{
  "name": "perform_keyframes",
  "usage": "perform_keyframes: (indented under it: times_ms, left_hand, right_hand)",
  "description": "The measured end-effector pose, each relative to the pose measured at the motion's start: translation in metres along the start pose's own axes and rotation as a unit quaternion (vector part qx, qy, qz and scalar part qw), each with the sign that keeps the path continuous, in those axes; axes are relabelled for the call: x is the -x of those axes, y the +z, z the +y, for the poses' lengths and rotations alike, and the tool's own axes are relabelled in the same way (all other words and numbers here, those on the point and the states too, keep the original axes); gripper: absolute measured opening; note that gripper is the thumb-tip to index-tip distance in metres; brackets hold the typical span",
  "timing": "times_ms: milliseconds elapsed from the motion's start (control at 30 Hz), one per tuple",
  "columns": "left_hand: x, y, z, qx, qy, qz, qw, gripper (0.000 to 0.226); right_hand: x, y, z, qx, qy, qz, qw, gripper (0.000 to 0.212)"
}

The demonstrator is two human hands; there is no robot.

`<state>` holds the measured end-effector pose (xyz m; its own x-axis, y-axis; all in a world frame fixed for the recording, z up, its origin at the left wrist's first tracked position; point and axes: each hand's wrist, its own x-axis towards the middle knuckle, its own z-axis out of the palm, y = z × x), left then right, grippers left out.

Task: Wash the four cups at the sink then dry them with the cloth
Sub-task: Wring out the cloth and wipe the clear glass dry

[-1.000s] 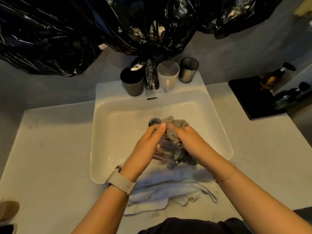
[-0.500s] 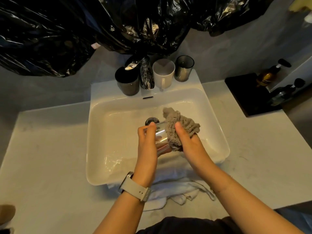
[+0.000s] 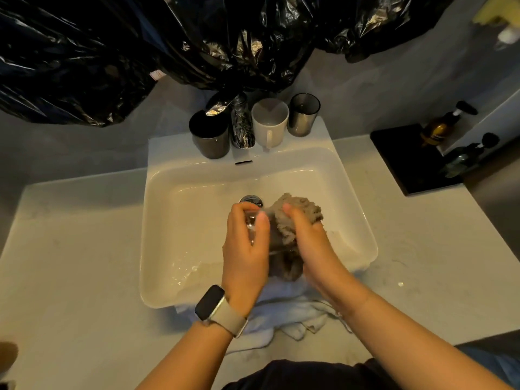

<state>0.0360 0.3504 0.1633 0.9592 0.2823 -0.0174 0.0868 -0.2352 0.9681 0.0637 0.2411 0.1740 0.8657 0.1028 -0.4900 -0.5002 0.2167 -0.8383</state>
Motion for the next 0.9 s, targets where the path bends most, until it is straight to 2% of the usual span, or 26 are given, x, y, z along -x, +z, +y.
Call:
perform_keyframes:
  times_ms: [67, 100, 133, 200, 267, 333, 367, 433, 500, 567, 633, 700, 733, 800, 867, 900]
  left_hand:
    - [-0.008, 0.001, 0.013, 0.161, -0.169, -0.023, 0.972, 0.03]
    - [-0.011, 0.0, 0.017, 0.191, -0.217, -0.041, 0.956, 0.032]
    - [-0.013, 0.001, 0.018, 0.186, -0.22, -0.052, 0.956, 0.031]
    - [-0.01, 0.002, 0.016, 0.13, -0.135, -0.025, 0.982, 0.026]
    - [-0.007, 0.0, 0.008, -0.004, 0.007, -0.01, 1.0, 0.028]
    - [-0.003, -0.004, 0.003, -0.125, 0.123, -0.025, 0.984, 0.035]
    - [-0.003, -0.007, 0.002, -0.141, 0.152, -0.048, 0.977, 0.037]
    - [-0.004, -0.014, 0.002, -0.116, 0.152, -0.1, 0.976, 0.035]
    - [-0.009, -0.02, 0.006, -0.081, 0.081, -0.128, 0.985, 0.036]
    - [-0.015, -0.025, 0.017, 0.034, -0.085, -0.149, 0.985, 0.048]
    - [-0.018, -0.028, 0.027, 0.187, -0.245, -0.159, 0.938, 0.065]
    - [-0.016, -0.026, 0.032, 0.242, -0.31, -0.153, 0.907, 0.062]
    - [-0.015, -0.024, 0.032, 0.238, -0.301, -0.137, 0.913, 0.055]
    - [-0.012, -0.019, 0.03, 0.185, -0.195, -0.096, 0.958, 0.039]
    - [-0.011, -0.019, 0.021, 0.034, -0.018, -0.064, 0.997, 0.025]
    - [-0.011, -0.021, 0.017, -0.055, 0.052, -0.061, 0.995, 0.025]
  right_hand:
    - [0.01, 0.005, 0.007, 0.025, -0.155, 0.028, 0.987, 0.014]
    - [0.012, 0.004, 0.015, 0.043, -0.217, 0.027, 0.975, 0.018]
    - [0.014, 0.005, 0.02, 0.053, -0.253, 0.029, 0.966, 0.022]
    - [0.014, 0.009, 0.011, 0.017, -0.214, 0.046, 0.976, 0.017]
    - [0.008, 0.009, -0.007, -0.053, -0.057, 0.038, 0.996, 0.017]
    - [0.003, 0.003, -0.024, -0.096, 0.102, -0.035, 0.99, 0.026]
    - [0.001, 0.0, -0.028, -0.095, 0.127, -0.048, 0.986, 0.027]
    - [-0.002, -0.001, -0.027, -0.065, 0.07, -0.018, 0.995, 0.026]
    - [0.001, 0.003, -0.023, -0.041, -0.055, 0.021, 0.997, 0.021]
    - [0.006, 0.006, -0.017, 0.01, -0.188, 0.029, 0.982, 0.016]
    - [0.007, 0.0, -0.002, 0.057, -0.293, 0.001, 0.955, 0.027]
    - [0.009, 0.0, 0.009, 0.086, -0.344, -0.042, 0.934, 0.025]
    - [0.011, 0.002, 0.01, 0.092, -0.354, -0.048, 0.929, 0.022]
    - [0.01, 0.005, 0.005, 0.07, -0.303, -0.012, 0.95, 0.015]
    - [0.007, 0.009, -0.007, 0.008, -0.124, 0.016, 0.992, 0.017]
    - [0.002, 0.006, -0.011, -0.023, -0.018, 0.001, 1.0, 0.021]
